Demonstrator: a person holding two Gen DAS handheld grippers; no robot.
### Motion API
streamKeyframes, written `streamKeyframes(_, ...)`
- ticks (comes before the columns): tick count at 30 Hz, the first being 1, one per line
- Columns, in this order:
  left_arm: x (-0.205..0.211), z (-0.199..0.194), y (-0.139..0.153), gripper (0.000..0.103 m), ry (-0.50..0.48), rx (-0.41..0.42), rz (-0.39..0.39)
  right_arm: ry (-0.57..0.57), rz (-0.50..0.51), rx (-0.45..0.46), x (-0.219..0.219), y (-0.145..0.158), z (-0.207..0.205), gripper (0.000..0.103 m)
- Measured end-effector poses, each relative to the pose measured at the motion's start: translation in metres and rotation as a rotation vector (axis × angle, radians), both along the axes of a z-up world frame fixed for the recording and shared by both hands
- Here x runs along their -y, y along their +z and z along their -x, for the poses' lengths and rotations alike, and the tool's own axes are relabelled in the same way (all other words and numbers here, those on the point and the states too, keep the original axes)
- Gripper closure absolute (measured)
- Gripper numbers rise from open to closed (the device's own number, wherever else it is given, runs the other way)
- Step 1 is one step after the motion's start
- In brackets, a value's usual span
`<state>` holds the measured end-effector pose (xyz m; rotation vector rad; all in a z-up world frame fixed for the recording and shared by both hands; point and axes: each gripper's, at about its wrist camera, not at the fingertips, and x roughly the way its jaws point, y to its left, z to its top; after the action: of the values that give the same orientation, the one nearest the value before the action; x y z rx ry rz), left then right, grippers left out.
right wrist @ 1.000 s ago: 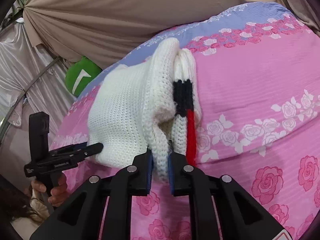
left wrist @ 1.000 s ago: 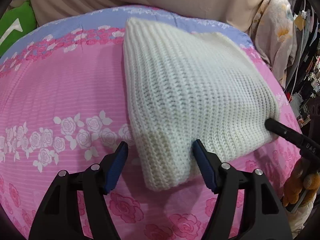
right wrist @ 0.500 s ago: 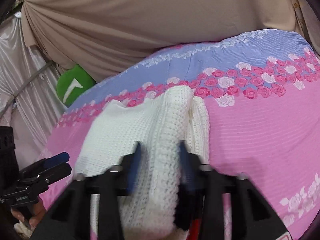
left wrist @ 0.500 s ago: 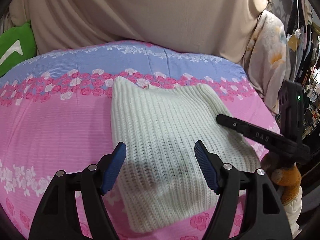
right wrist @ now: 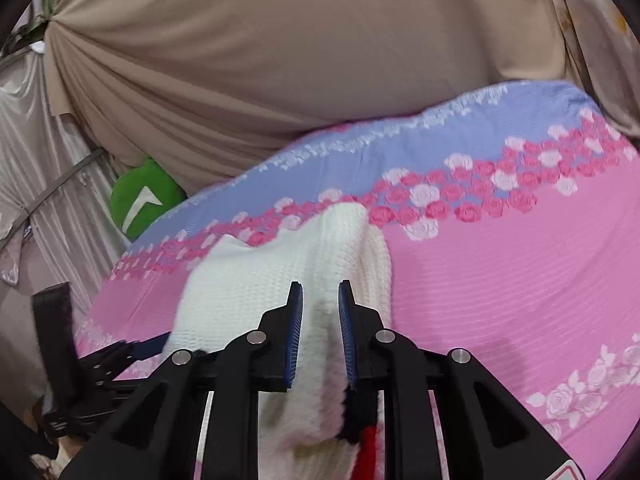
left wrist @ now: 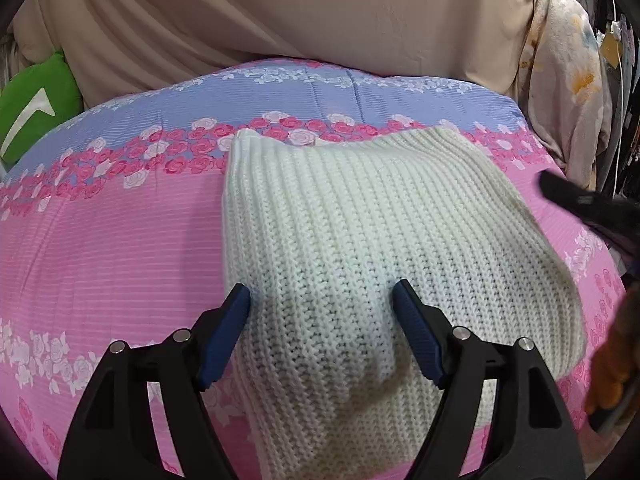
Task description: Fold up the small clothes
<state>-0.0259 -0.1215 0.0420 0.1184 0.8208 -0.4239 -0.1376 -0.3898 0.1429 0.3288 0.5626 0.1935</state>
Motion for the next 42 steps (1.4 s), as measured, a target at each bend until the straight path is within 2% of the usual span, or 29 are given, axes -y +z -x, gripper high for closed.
streamKeyframes(2, 0.0, 0.0, 0.0, 0.03, 0.004, 0.002, -0.003, 0.019, 0.018, 0.005, -0.009, 0.004, 0.017, 0.077)
streamKeyframes(4, 0.002, 0.001, -0.001, 0.03, 0.007, 0.007, -0.009, 0.02, 0.025, -0.021, -0.013, -0.004, 0.027, 0.06)
streamKeyframes(6, 0.003, 0.001, -0.001, 0.03, 0.008, 0.012, -0.015, 0.009, 0.027, -0.071, -0.015, -0.022, 0.033, 0.056)
streamKeyframes(9, 0.004, 0.002, -0.002, 0.03, 0.013, 0.01, -0.015, 0.019, -0.018, -0.14, -0.014, -0.048, 0.029, 0.055)
streamKeyframes(11, 0.004, 0.002, -0.001, 0.03, 0.015, 0.01, -0.018, 0.025, -0.034, -0.143, -0.012, -0.054, 0.03, 0.074)
streamKeyframes(12, 0.004, 0.002, -0.001, 0.029, 0.016, 0.008, -0.017, 0.027, -0.05, -0.125, -0.011, -0.05, 0.033, 0.094)
streamKeyframes(14, 0.003, 0.003, -0.001, 0.028, 0.017, 0.001, -0.013, 0.043, -0.085, -0.049, -0.01, -0.031, 0.046, 0.094)
streamKeyframes(15, 0.003, 0.003, 0.0, 0.026, 0.015, -0.003, -0.007, 0.042, -0.07, -0.015, -0.012, -0.02, 0.053, 0.094)
streamKeyframes(17, 0.0, 0.005, 0.001, 0.024, 0.01, -0.014, 0.013, 0.046, -0.044, -0.007, -0.012, -0.013, 0.058, 0.094)
streamKeyframes(19, 0.001, 0.007, 0.0, 0.024, 0.014, -0.012, 0.007, 0.012, -0.013, -0.073, -0.009, -0.031, 0.052, 0.094)
streamKeyframes(21, 0.002, 0.007, -0.004, 0.022, 0.017, -0.013, 0.0, -0.029, -0.01, -0.184, -0.001, -0.067, 0.038, 0.094)
streamKeyframes(22, 0.003, 0.007, -0.006, 0.021, 0.017, -0.018, -0.001, -0.019, -0.047, -0.209, 0.003, -0.084, 0.036, 0.095)
streamKeyframes(23, 0.003, 0.007, -0.007, 0.021, 0.019, -0.017, -0.005, -0.011, -0.073, -0.201, 0.004, -0.087, 0.037, 0.096)
streamKeyframes(26, 0.0, 0.009, -0.002, 0.022, 0.019, -0.023, 0.007, -0.002, -0.064, -0.177, 0.003, -0.07, 0.042, 0.092)
streamKeyframes(27, -0.003, 0.01, 0.001, 0.022, 0.021, -0.032, 0.026, 0.001, -0.065, -0.167, 0.002, -0.065, 0.044, 0.085)
streamKeyframes(28, -0.005, 0.01, 0.003, 0.022, 0.023, -0.033, 0.036, 0.0, -0.064, -0.15, 0.002, -0.058, 0.046, 0.084)
streamKeyframes(32, -0.009, 0.011, 0.009, 0.018, 0.048, -0.018, 0.039, -0.026, -0.07, -0.047, 0.006, -0.027, 0.046, 0.082)
streamKeyframes(35, -0.006, 0.01, 0.005, 0.018, 0.053, -0.026, 0.028, -0.041, -0.027, -0.01, 0.005, -0.015, 0.032, 0.083)
streamKeyframes(37, -0.004, 0.011, 0.003, 0.018, 0.054, -0.029, 0.02, -0.027, -0.004, -0.043, 0.0, -0.022, 0.014, 0.083)
streamKeyframes(40, -0.003, 0.012, 0.001, 0.017, 0.056, -0.026, 0.01, -0.043, 0.108, -0.153, -0.011, -0.052, -0.02, 0.085)
streamKeyframes(42, -0.003, 0.012, 0.001, 0.017, 0.061, -0.025, 0.004, -0.047, 0.102, -0.149, -0.011, -0.048, -0.022, 0.086)
